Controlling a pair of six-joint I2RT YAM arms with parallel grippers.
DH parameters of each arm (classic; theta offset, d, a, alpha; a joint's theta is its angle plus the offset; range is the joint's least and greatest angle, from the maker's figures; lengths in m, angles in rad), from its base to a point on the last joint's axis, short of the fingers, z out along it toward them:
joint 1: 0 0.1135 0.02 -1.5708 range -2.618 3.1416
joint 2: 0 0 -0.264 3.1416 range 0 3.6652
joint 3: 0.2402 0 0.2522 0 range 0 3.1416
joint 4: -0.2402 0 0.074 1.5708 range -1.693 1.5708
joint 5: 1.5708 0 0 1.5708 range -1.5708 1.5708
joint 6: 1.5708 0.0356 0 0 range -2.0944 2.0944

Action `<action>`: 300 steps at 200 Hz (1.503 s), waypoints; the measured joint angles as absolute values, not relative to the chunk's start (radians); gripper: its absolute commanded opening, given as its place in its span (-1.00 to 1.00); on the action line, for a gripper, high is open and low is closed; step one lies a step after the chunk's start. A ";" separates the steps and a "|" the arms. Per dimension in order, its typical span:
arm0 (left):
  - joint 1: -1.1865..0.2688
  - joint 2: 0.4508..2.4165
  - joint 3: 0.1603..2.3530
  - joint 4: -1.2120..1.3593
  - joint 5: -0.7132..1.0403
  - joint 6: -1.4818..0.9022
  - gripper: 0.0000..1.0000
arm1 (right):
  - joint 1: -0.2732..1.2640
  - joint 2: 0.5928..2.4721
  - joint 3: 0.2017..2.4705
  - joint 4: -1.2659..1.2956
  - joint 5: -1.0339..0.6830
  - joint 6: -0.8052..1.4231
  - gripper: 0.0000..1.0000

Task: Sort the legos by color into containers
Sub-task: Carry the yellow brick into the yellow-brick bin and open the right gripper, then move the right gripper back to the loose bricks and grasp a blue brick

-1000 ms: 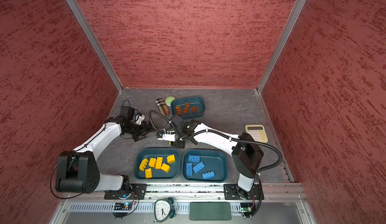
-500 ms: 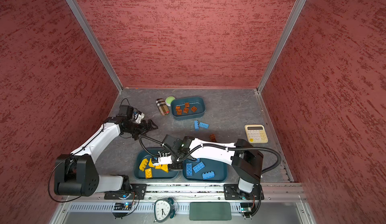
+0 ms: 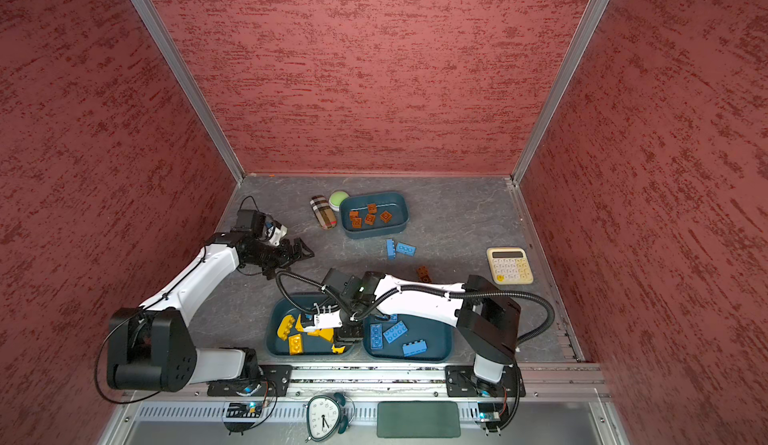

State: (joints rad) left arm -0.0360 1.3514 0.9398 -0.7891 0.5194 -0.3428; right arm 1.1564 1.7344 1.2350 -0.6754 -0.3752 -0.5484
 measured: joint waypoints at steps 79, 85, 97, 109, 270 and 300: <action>-0.036 1.351 0.940 -0.789 0.523 -0.343 0.99 | 0.869 1.542 1.200 -0.618 -0.233 -0.510 0.46; -0.036 1.352 0.940 -0.789 0.523 -0.343 0.99 | 0.843 1.538 1.193 -0.614 -0.217 -0.508 0.47; -0.037 1.352 0.940 -0.789 0.527 -0.343 0.99 | 0.786 1.538 1.182 -0.610 -0.182 -0.493 0.48; -0.039 1.352 0.941 -0.788 0.527 -0.344 0.99 | 0.733 1.548 1.180 -0.606 -0.154 -0.468 0.48; -0.047 1.352 0.949 -0.788 0.546 -0.344 0.99 | 0.566 1.956 1.351 -0.518 -0.020 0.089 0.14; -0.047 1.352 0.949 -0.786 0.549 -0.344 0.99 | 0.566 1.986 1.375 -0.516 -0.001 0.100 0.02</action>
State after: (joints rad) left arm -0.0471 1.3518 0.9485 -0.7864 0.5491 -0.3443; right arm 0.5659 1.9862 1.3754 -0.5163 -0.0006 0.1001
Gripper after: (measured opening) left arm 0.994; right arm 0.538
